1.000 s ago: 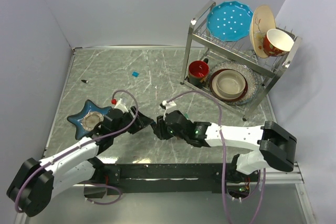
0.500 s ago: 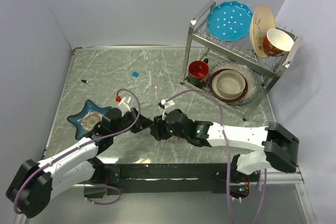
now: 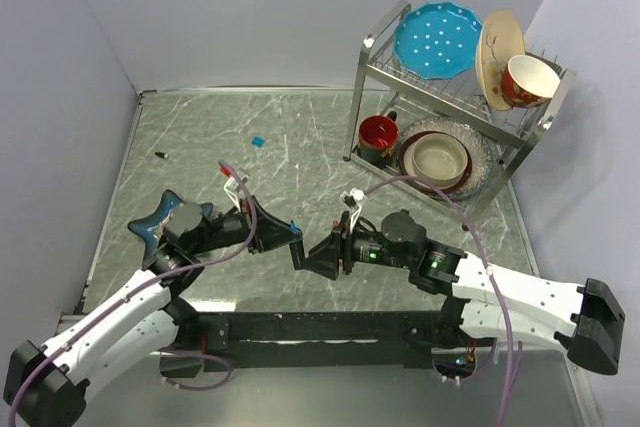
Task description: Insert the pens into the pen caps
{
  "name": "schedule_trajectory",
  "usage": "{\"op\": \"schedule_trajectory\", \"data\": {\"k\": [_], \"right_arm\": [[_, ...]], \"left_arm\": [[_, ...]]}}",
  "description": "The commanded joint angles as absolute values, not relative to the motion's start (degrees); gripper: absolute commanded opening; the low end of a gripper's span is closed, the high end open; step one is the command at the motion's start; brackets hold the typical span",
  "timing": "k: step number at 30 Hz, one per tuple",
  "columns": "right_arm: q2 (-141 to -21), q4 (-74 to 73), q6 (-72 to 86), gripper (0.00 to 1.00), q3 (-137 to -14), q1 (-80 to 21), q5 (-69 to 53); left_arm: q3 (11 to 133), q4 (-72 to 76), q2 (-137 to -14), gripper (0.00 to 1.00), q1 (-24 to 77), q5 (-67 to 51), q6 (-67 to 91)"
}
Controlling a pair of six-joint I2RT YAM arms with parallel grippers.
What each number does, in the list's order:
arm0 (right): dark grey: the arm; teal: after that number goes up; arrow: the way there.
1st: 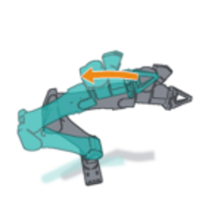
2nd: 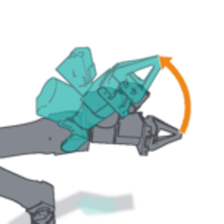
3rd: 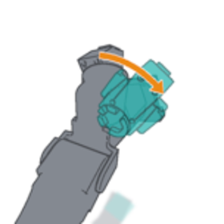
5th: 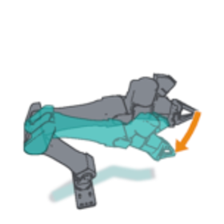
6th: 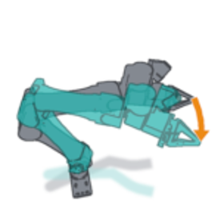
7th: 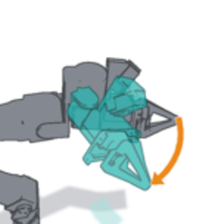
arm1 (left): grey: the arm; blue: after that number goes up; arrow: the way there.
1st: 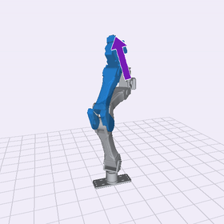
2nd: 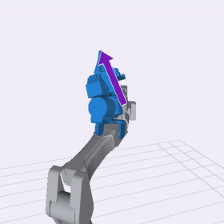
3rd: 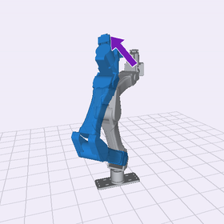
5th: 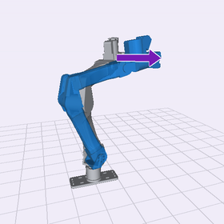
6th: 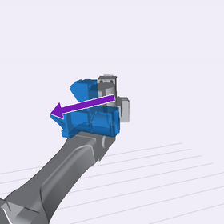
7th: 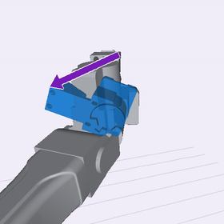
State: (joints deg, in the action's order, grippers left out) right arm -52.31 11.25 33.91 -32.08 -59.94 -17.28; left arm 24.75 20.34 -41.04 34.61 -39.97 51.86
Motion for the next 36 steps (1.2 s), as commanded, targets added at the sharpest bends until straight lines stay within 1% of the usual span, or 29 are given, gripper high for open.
{"op": "schedule_trajectory", "data": {"k": [1, 6, 10, 15, 18, 19, 20, 23, 24, 25, 27, 28, 29, 31, 32, 33, 35, 36], "right_arm": [[-50.89, 20.90, 37.08, 0.59, -31.20, -59.68, -25.75], [-53.34, 25.40, 39.72, 0.58, -31.46, -59.68, -27.16], [-55.80, 28.03, 41.22, 0.41, -31.90, -59.68, -26.28], [-56.25, 29.88, 42.45, 0.36, -31.64, -59.68, -25.14], [-56.07, 30.23, 42.63, 0.19, -31.82, -59.59, -24.70], [-56.07, 30.23, 42.45, 0.07, -31.99, -59.68, -24.78], [-55.99, 30.06, 42.36, 0.00, -32.17, -59.68, -24.79], [-54.67, 29.18, 42.45, 0.00, -31.56, -59.68, -22.69], [-54.06, 28.48, 42.54, 0.00, -31.38, -59.68, -21.20], [-52.49, 26.56, 42.10, 0.00, -31.03, -59.59, -20.05], [-50.81, 23.83, 41.66, 0.00, -30.94, -58.89, -16.63], [-48.89, 21.73, 41.66, 0.00, -30.68, -58.36, -15.92], [-47.91, 20.75, 41.66, 0.00, -30.59, -57.92, -14.95], [-45.36, 15.84, 41.05, 0.00, -30.85, -57.13, -10.74], [-44.57, 13.99, 40.78, 0.00, -31.20, -57.04, -9.24], [-43.43, 11.36, 40.09, 0.00, -31.38, -56.95, -6.53], [-42.11, 9.94, 39.73, 0.00, -31.29, -56.95, -5.02], [-40.97, 8.97, 39.29, 0.00, -30.94, -56.95, -4.49]], "left_arm": [[27.16, 27.15, -40.25, 0.01, 34.80, -45.44, 51.67], [26.10, 32.33, -40.78, 0.01, 34.80, -46.23, 54.75], [25.49, 35.59, -42.36, 0.01, 34.89, -46.84, 56.60], [24.70, 37.35, -42.63, 0.01, 34.89, -46.76, 57.83], [24.96, 36.92, -42.71, 0.01, 34.89, -46.67, 57.48], [25.22, 36.65, -42.89, 0.01, 34.89, -46.93, 57.13], [25.49, 35.52, -42.98, 0.01, 34.89, -46.93, 56.78], [27.24, 30.52, -42.54, 0.41, 34.89, -44.75, 53.54], [27.94, 25.71, -42.19, 0.68, 34.89, -43.78, 52.22], [29.52, 23.49, -41.75, 0.79, 34.89, -42.12, 49.86], [31.11, 17.09, -41.57, 0.93, 34.89, -34.83, 48.87], [32.51, 15.48, -41.83, 0.95, 34.89, -32.72, 48.17], [33.39, 13.64, -42.18, 0.95, 34.89, -25.91, 47.99], [36.89, 6.44, -44.37, 0.95, 34.80, -17.44, 50.17], [38.31, 4.07, -45.52, 0.96, 34.80, -9.14, 51.23], [41.37, 0.21, -46.75, 0.98, 34.72, -5.83, 52.37], [44.46, -4.11, -51.05, 0.97, 34.63, -0.20, 54.84], [48.30, -6.22, -52.80, 0.94, 34.63, 6.52, 55.63]]}}
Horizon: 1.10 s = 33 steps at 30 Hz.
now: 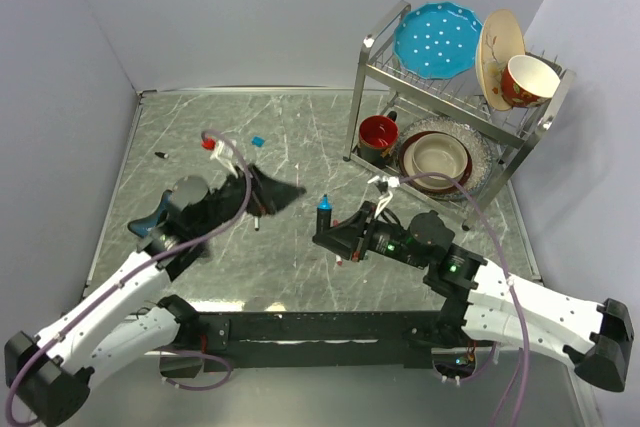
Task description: Insert the pens into the pen caps
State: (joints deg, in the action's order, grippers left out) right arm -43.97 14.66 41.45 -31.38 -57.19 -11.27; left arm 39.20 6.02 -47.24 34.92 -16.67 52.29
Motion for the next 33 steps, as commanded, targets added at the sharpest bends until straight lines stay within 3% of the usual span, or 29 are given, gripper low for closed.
{"op": "schedule_trajectory", "data": {"k": [1, 4, 9, 18, 22, 33], "right_arm": [[-40.44, 8.36, 39.03, 0.00, -30.94, -56.95, -3.44], [-38.41, 5.46, 37.71, 0.00, -31.20, -57.04, -1.42], [-35.69, 1.41, 35.08, 0.00, -32.16, -57.13, -0.09], [-34.89, -2.29, 31.64, 0.00, -33.93, -57.22, 2.11], [-35.68, -3.07, 30.85, 0.00, -34.36, -57.30, 1.32], [-35.24, -4.22, 29.18, 0.00, -34.80, -57.31, 5.19]], "left_arm": [[50.78, -12.24, -56.82, 0.91, 34.54, 9.98, 58.77], [63.25, -25.51, -66.83, 0.80, 33.84, 21.33, 62.30], [83.88, -37.78, -81.98, 0.73, 31.04, 29.53, 65.30], [112.29, -48.25, -109.84, 0.71, 25.67, 33.39, 66.27], [118.55, -48.43, -120.47, 0.70, 23.74, 33.84, 65.48], [121.02, -39.64, -132.79, 0.68, 19.51, 34.19, 60.74]]}}
